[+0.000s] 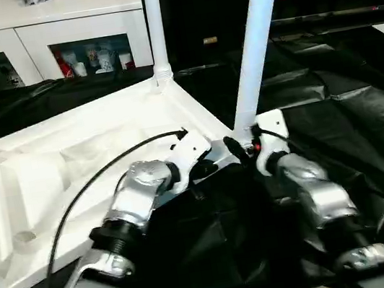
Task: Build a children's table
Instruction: Rotate leg to tighten
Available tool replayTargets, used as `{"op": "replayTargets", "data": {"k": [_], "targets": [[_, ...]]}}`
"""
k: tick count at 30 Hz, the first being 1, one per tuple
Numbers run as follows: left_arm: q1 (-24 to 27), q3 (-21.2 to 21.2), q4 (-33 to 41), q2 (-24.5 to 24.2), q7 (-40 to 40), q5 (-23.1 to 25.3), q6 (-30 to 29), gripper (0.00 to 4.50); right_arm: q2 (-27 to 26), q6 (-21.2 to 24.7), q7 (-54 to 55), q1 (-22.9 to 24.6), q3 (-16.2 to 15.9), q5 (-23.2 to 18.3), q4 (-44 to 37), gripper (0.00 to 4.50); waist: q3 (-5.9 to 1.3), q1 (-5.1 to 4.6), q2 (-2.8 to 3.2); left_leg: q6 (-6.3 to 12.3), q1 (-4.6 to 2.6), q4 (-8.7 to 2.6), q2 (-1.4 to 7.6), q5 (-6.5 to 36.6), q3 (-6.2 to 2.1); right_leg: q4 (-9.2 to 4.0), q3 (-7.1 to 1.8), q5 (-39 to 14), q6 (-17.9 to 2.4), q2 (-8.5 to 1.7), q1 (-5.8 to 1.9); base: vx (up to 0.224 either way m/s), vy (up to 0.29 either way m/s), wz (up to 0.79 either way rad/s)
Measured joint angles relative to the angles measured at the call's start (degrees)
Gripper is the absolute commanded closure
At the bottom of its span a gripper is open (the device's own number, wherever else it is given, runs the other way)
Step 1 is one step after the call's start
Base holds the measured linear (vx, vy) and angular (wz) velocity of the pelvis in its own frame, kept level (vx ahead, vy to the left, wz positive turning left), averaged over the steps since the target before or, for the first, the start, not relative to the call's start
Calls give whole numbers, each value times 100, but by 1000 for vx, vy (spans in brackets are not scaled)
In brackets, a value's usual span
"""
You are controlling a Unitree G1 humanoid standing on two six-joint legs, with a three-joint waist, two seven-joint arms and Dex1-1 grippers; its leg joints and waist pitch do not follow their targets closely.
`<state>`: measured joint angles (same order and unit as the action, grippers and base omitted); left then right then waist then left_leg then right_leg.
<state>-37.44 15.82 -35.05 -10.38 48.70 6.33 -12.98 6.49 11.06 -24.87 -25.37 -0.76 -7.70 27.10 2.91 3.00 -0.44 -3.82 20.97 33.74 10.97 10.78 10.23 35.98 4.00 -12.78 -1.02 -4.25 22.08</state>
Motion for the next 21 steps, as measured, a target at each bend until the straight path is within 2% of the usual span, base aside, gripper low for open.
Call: {"op": "replayTargets", "data": {"k": [4, 6, 9, 13, 14, 21], "targets": [[157, 30, 104, -387, 577, -102, 418, 450, 586, 178, -1109, 241, -304, -169, -441, 77, 1, 9, -1, 28, -1, -2, 1, -17, 0, -2, 1, 0, 1, 0, 1, 0, 0, 0], [186, 25, 104, -466, 693, -117, 515, 450, 629, 201, -1274, 281, -333, -192, -498, 77, 1, 9, -2, 26, -2, 0, 1, -16, 0, -1, 1, 0, 1, 0, 1, 0, 0, 0], [388, 66, 314, -729, 1125, -218, 792, 450, 1031, 284, -1861, 427, -469, -307, -832, 77, 1, 11, -2, 22, 0, 0, 0, -10, 2, -6, -1, -1, 2, -2, 2, 0, 0, 0], [511, 105, 408, -894, 1452, -235, 1145, 450, 1235, 383, -2384, 507, -596, -391, -1128, 77, 1, 55, -2, 30, 1, -1, 1, -16, 2, -3, 1, -3, 4, -2, 5, 0, 0, 0], [516, 110, 408, -893, 1460, -234, 1170, 422, 1241, 383, -2407, 507, -596, -392, -1142, 71, 2, 56, -3, 29, 3, 3, 0, -15, 2, -3, 1, -3, 4, -3, 5, 0, 0, 0], [409, 88, 407, -924, 1630, -384, 1307, 363, 1306, 451, -2549, 524, -624, -417, -1254, 70, 11, 55, -18, 26, 11, 3, 1, -11, 7, -4, 1, -2, 4, -4, 11, 0, 0, 0]]}}
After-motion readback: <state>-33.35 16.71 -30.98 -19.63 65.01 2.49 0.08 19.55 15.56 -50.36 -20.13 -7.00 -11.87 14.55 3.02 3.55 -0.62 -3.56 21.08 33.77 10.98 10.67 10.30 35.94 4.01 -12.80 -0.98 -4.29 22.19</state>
